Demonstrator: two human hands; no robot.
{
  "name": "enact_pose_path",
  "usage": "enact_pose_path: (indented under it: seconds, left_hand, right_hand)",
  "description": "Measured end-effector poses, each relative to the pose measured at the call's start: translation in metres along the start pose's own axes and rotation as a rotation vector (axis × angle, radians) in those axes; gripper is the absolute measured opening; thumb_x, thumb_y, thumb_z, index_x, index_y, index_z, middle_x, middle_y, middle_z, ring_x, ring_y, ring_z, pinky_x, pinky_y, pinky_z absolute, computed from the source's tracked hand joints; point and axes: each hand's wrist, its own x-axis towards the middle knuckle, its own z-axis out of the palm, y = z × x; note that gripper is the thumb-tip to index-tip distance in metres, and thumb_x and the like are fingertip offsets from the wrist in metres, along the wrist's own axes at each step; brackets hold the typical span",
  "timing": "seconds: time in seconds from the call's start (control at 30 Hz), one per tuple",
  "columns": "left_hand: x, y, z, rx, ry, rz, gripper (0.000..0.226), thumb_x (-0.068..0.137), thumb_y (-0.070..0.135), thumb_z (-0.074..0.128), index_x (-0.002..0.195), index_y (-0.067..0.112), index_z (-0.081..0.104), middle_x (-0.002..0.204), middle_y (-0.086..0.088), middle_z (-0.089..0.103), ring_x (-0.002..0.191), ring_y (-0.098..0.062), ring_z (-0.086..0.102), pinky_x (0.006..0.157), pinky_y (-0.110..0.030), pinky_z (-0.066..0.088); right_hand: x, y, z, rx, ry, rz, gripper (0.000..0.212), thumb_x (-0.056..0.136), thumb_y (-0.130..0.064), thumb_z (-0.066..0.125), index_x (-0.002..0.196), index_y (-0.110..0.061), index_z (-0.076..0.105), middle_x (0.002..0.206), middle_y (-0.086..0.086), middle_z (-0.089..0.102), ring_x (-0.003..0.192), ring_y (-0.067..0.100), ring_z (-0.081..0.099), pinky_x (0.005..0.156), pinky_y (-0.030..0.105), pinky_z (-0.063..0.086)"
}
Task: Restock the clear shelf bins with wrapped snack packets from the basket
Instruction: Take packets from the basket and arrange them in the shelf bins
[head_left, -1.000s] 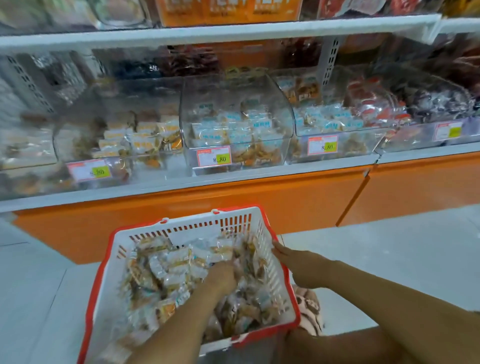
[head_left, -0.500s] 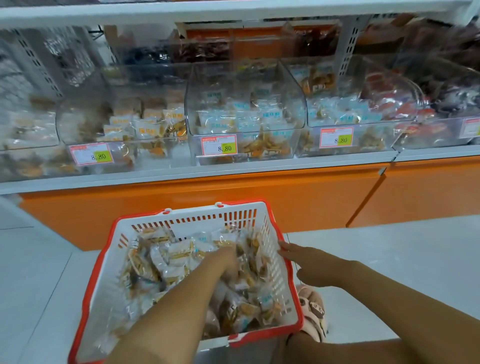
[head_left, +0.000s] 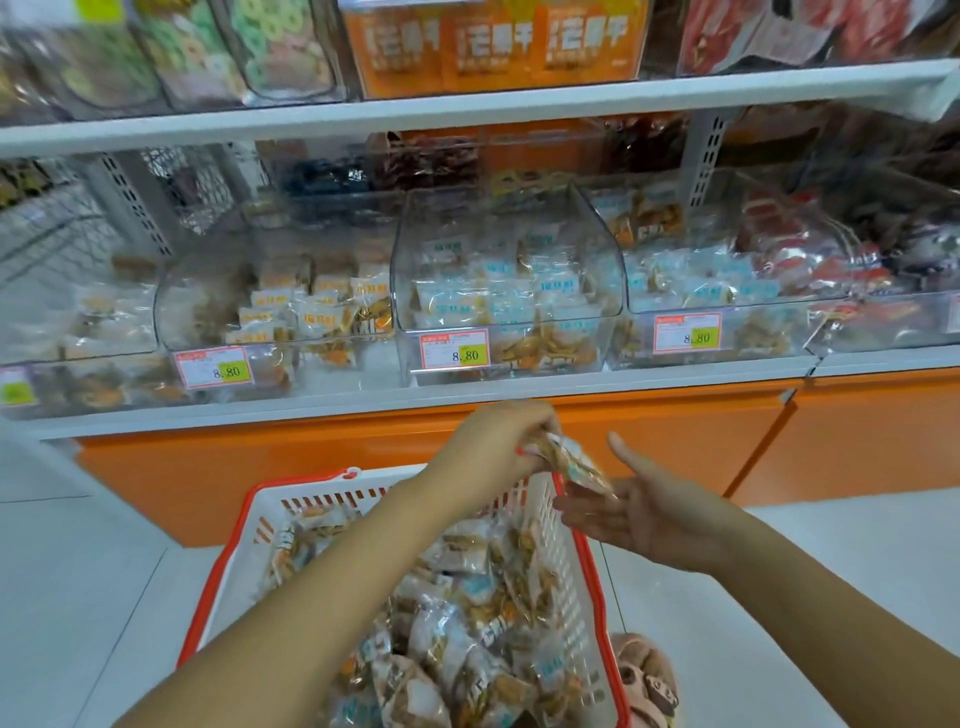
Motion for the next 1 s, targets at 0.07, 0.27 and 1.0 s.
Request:
enact_pose_path:
  seconds: [0.07,0.27,1.0]
  left_hand:
    - [0.002,0.007,0.003,0.085,0.049,0.196,0.019,0.078,0.002,0.071,0.094,0.013,0.068,0.111,0.001,0.067,0.112,-0.005,0.049,0.095,-0.005,0.031]
    - [0.011,0.028,0.008,-0.381,0.283,-0.060,0.046,0.094,-0.002,0.047,0.120,0.034,0.058,0.134,0.015,0.053,0.126,0.004,0.045,0.102,-0.012,0.037]
    - [0.171,0.082,-0.045,-0.434,-0.217,-0.147,0.025,0.077,0.035,0.078,0.062,0.026,0.060,0.048,0.010,0.045,0.045,-0.008,0.040,0.060,-0.021,0.036]
  right_hand:
    - [-0.004,-0.005,0.005,0.063,-0.038,-0.099,0.056,0.090,-0.048,0.050,0.120,-0.003,0.063,0.119,0.016,0.066,0.111,0.027,0.059,0.106,0.037,0.041]
    - [-0.023,-0.038,0.007,0.088,0.095,-0.384,0.046,0.075,-0.020,0.066,0.116,0.000,0.062,0.097,0.012,0.071,0.084,0.018,0.067,0.070,0.027,0.056]
    - [-0.070,-0.192,-0.052,-1.338,0.349,-0.480,0.035,0.065,-0.043,0.084,0.094,-0.035,0.067,0.086,-0.019,0.066,0.069,-0.003,0.052,0.063,0.016,0.037]
